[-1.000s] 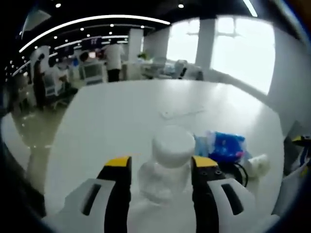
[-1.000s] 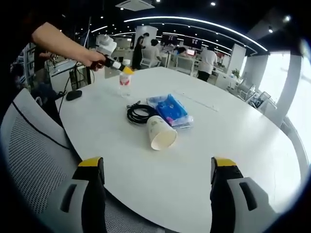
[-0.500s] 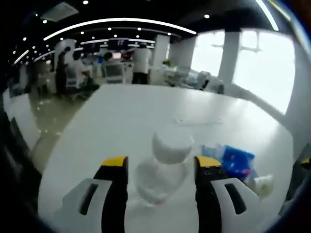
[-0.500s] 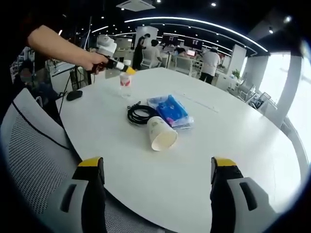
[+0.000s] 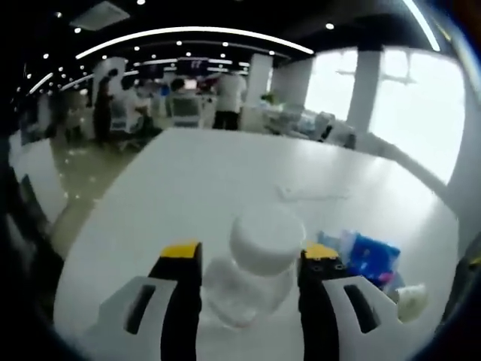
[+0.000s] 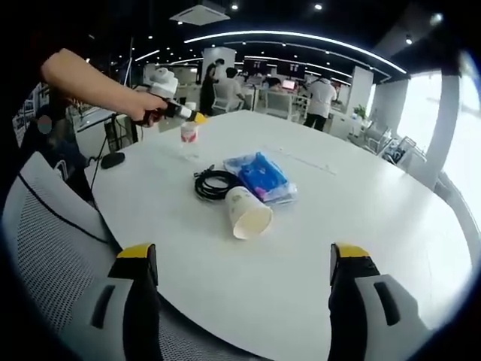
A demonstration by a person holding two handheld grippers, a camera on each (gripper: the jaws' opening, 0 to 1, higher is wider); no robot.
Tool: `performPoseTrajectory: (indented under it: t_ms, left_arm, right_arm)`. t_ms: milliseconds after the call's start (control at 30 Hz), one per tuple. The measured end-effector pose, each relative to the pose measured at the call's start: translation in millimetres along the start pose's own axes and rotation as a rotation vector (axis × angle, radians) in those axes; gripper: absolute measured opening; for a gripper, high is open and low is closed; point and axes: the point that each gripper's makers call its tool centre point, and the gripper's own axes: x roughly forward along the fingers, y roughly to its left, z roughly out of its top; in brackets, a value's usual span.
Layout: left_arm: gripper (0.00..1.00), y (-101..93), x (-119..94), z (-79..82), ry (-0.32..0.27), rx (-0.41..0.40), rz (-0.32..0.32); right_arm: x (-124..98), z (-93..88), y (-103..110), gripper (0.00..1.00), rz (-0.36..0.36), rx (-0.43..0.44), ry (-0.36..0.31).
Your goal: Arrange the tabletop items into an orderly group along one side of the table until the central work area is clear of visible clutter.
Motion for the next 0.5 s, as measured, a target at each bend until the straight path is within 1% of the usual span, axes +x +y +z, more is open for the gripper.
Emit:
performPoseTrajectory:
  t_ms: [67, 267, 500]
  left_arm:
    - [0.45, -0.8, 0.7, -1.0, 0.003, -0.015, -0.007]
    - [0.43, -2.6, 0.5, -0.8, 0.004, 0.004, -0.027]
    - [0.43, -7.0, 2.8, -1.2, 0.034, 0.053, -0.1]
  right_arm:
    - [-0.1, 0.4, 0.6, 0.94, 0.0, -0.007, -0.001]
    - [0.2, 0.0, 0.1, 0.94, -0.003, -0.013, 0.001]
    - [0.1, -0.7, 0.0, 0.93, -0.003, -0.02, 0.006]
